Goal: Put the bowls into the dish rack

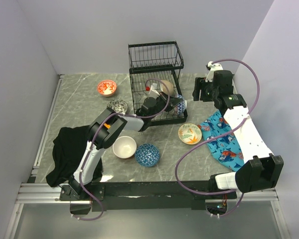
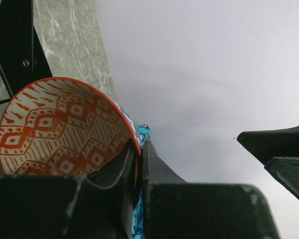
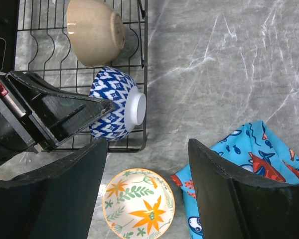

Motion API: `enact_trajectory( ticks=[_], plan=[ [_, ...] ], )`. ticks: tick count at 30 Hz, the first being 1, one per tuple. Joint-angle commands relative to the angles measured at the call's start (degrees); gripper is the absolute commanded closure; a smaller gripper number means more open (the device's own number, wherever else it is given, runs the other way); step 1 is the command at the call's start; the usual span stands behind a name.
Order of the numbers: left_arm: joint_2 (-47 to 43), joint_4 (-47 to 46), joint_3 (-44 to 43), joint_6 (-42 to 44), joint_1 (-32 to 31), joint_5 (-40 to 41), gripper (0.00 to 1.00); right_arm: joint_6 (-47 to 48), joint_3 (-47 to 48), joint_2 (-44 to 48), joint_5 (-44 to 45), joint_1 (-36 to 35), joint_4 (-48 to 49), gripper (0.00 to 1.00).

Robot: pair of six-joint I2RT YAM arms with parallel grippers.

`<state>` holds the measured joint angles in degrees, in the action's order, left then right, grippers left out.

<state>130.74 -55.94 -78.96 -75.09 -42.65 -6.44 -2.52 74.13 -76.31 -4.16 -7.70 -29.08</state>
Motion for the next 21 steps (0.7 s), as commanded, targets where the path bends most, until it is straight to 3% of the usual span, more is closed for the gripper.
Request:
enact_trajectory(
  ticks=[1, 12, 21],
  plan=[
    [0.3, 2.2, 1.4, -0.5, 0.9, -2.4, 0.99, -0.6, -0.4, -0.1, -0.5, 0.4, 2.9, 0.26],
    [1.4, 4.2, 1.2, -1.9, 1.7, -2.6, 0.96, -1.1, 2.5, -3.7, -0.8, 0.4, 3.2, 0.26],
    [1.9, -2.7, -1.5, -6.2, 1.3, -5.6, 0.99, -0.8, 2.1, -3.3, -0.8, 0.5, 2.6, 0.27]
  ],
)
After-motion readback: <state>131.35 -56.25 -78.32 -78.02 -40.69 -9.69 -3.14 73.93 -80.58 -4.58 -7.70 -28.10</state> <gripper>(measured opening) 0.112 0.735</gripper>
